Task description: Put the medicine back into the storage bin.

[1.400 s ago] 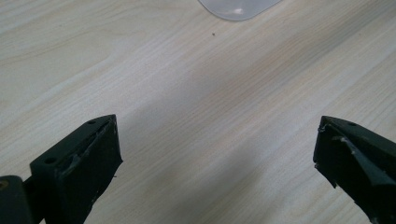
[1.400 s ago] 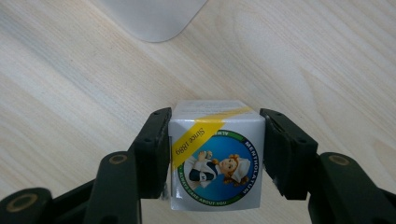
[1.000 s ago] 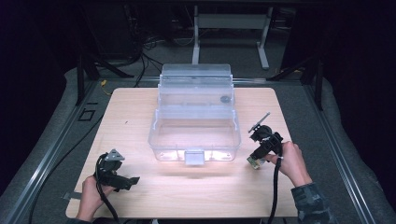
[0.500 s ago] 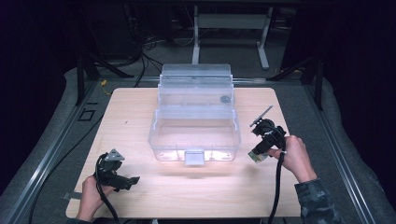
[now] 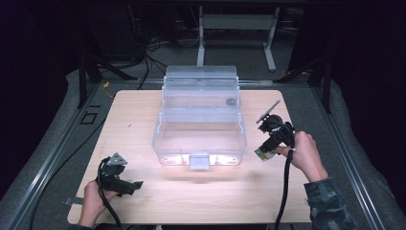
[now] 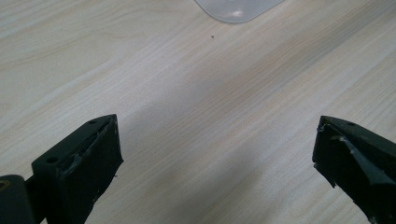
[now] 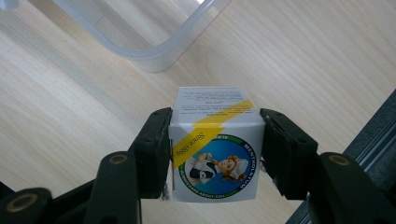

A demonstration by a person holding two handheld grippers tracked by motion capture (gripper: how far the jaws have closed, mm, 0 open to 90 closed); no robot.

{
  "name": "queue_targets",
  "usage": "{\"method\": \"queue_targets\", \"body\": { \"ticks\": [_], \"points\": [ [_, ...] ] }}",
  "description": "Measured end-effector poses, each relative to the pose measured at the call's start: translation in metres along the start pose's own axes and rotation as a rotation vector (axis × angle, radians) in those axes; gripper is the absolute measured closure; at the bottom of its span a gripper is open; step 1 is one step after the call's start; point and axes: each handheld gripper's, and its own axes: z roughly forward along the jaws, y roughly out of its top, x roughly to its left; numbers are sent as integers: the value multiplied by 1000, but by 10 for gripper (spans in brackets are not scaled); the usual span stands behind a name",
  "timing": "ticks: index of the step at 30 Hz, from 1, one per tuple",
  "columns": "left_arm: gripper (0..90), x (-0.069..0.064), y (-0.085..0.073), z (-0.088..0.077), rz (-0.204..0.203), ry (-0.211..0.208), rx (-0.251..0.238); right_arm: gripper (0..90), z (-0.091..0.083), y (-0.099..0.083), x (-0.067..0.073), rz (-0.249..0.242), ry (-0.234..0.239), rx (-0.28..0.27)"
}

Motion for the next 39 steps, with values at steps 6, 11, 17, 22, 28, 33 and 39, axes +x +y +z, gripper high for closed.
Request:
{"method": "queue_targets", "body": {
  "ticks": [6,11,17,22,28,33,39],
  "points": [
    [14,0,0,0,-2,-1,0,462,-8,3,-1,-9,-10,1],
    [15,0,0,0,-1,-1,0,463,-15,7,-1,-18,-39,11],
    [15,0,0,0,0,-1,-1,463,-23,12,-1,-24,-16,-11],
    [15,0,0,0,1,-1,-1,463,-31,17,2,-35,-50,-7],
    [17,0,0,0,1,-2,0,464,-39,24,3,-49,-54,-20],
    [17,0,0,0,2,-2,-1,464,-43,29,4,-58,-61,-29],
    [17,0,0,0,2,-3,-2,464,-49,39,7,-67,-64,-43]
  ]
}}
